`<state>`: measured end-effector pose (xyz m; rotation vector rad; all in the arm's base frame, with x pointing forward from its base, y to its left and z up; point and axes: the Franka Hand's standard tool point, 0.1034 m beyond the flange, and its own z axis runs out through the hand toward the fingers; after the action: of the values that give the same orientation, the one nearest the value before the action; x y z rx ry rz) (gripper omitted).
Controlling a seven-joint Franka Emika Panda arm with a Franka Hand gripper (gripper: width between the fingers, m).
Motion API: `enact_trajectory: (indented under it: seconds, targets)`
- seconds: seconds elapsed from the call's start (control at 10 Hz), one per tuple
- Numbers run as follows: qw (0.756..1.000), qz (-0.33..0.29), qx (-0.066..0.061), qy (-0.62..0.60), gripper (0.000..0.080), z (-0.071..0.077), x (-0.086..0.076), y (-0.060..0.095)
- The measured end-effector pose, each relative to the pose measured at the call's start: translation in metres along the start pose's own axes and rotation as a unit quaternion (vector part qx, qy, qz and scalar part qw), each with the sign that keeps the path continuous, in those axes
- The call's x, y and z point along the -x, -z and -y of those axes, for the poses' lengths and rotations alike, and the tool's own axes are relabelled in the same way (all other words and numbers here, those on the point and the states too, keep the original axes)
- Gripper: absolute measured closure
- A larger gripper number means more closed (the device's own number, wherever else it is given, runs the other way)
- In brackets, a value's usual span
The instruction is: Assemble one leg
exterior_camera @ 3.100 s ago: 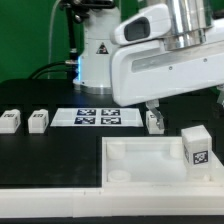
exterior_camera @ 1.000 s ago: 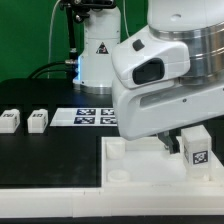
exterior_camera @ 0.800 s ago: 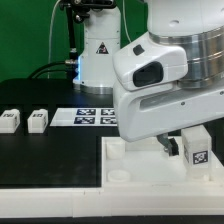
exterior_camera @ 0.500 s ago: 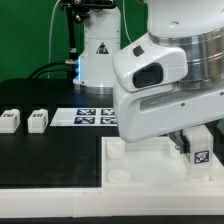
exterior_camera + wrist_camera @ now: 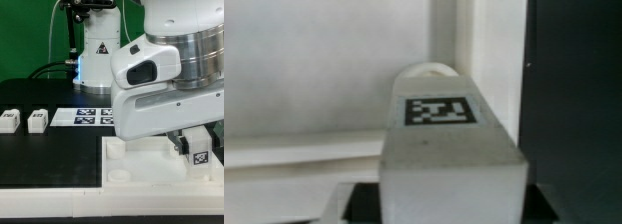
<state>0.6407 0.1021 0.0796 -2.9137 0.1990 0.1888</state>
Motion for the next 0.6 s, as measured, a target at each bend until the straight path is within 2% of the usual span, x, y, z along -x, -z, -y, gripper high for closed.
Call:
enact_trajectory:
  seconds: [0.2,0.3,0.5,0.6]
  targets:
    - [0.995,-0.024,-0.002,-0.101,0.0505,-0.0026,0.002,0.0003]
    - [0.984,-0.029,-0.005,-0.175,0.0505,-0.0049,0.0027,0.0006]
    - [0.96,-0.03,-0.021,-0.278,0.0505,-0.0076,0.0007,0.0015]
    - [0.937,-0.03,-0.023,-0.347,0.0505,-0.0088,0.0014,0.0017]
